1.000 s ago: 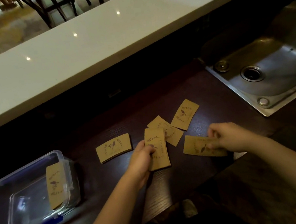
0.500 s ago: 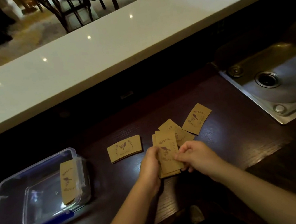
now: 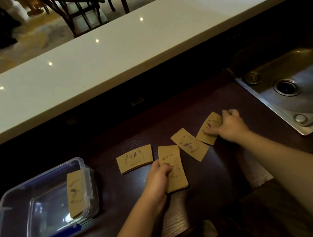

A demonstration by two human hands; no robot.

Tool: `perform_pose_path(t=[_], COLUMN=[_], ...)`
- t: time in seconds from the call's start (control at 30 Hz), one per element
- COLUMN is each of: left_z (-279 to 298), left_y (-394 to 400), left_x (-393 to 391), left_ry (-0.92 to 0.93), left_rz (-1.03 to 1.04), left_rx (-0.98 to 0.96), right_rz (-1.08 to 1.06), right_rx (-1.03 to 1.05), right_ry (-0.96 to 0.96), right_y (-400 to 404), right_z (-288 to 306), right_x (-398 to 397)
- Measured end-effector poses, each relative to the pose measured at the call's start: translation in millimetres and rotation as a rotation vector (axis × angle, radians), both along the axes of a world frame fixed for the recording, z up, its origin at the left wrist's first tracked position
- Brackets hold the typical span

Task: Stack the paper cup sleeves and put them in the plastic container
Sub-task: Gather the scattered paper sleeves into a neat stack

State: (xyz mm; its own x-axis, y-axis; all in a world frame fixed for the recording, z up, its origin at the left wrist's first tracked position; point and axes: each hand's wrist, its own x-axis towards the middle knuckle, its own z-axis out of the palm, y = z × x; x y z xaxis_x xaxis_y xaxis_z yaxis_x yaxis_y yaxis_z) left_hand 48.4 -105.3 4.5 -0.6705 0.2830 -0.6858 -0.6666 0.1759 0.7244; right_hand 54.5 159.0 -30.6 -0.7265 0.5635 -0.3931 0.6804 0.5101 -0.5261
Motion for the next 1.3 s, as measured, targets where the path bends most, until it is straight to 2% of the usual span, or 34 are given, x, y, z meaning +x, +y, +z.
perform_pose_path(t=[0.1, 0.37, 0.57, 0.63, 0.73, 0.83, 1.0, 1.13, 1.3], left_z=[-1, -3, -7, -9, -10, -10, -7, -7, -12], left_y=[-4, -6, -4, -4, -4, -2, 11, 16, 11], left_x=[-2, -8, -7, -6, -5, -4, -2, -1, 1], left_ry=[0.005, 0.022, 0.030, 0.033, 0.023, -0.012, -0.094, -0.120, -0.037], left_rz=[0.009, 0.050, 0.049, 0.038, 0.040, 0.048, 0.082, 0.126, 0.015], left_rx=[0.017, 0.032, 0.014, 0.000, 0.008, 0.038, 0.139, 0.150, 0.082], right_rz=[0.039, -0.069, -0.076, -0.195, -0.387, -0.239, 0.091, 0.206, 0.286], right_rx=[0.039, 0.021, -0.070, -0.289, -0.852, -1.004, -0.896, -0.645, -0.442], right_ry=[-0.125, -0.153, -0.045, 0.127, 0.401, 0.441, 0.299, 0.312, 0.323], right_y=[6, 8, 11, 13, 15, 5, -49, -74, -92], right_z=[-2, -2, -4, -2, 18, 39, 47, 34, 19], right_x=[-9, -19, -18, -15, -7, -2, -5, -8, -12])
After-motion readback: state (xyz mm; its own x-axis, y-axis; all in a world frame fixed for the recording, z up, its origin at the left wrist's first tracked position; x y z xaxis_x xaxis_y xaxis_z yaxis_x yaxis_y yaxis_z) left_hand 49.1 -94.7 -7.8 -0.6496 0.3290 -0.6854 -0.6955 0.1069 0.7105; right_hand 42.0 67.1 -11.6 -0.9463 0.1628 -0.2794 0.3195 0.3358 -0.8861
